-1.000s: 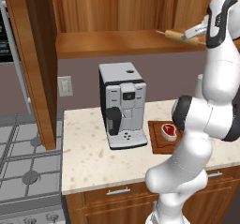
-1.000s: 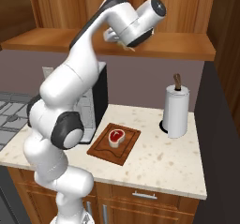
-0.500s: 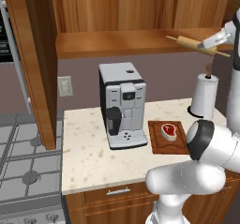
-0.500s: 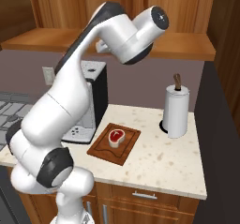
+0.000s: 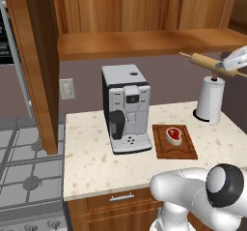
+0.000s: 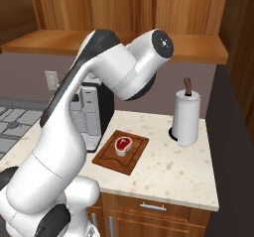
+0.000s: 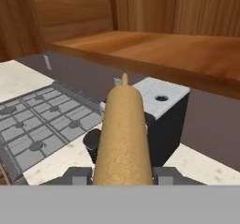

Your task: Open the cabinet, retrieve the rolling pin, and place it next to the meat on the cutting board to prepare for tenderizing.

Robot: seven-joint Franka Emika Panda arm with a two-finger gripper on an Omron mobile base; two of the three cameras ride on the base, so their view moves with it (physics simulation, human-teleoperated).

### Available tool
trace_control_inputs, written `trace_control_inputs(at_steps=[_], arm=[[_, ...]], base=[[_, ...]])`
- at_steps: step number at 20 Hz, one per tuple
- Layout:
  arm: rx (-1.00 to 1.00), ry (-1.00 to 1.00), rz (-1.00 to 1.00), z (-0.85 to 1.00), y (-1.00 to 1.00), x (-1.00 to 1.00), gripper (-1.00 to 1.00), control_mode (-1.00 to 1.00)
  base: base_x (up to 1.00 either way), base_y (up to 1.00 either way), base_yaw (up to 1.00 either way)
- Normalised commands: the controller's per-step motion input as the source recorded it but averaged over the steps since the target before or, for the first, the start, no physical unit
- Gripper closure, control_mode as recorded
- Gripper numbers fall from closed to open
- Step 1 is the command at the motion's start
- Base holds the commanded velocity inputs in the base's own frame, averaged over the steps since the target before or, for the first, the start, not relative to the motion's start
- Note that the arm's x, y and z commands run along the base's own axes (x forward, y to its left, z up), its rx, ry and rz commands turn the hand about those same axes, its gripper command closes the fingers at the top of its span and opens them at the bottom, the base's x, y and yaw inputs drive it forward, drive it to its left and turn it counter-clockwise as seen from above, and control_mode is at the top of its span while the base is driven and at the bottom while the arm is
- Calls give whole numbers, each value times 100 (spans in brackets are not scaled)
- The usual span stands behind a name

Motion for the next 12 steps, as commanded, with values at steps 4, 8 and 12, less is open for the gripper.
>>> trace_control_inputs(at_steps=[4,8,12], arm=[[0,1,0,-47,17,-69,100,-100],[0,6,2,-63,20,-33,100,-100],[-2,13,5,-76,26,-3,100,-100]], base=[[0,0,0],[0,0,0],[0,0,0]])
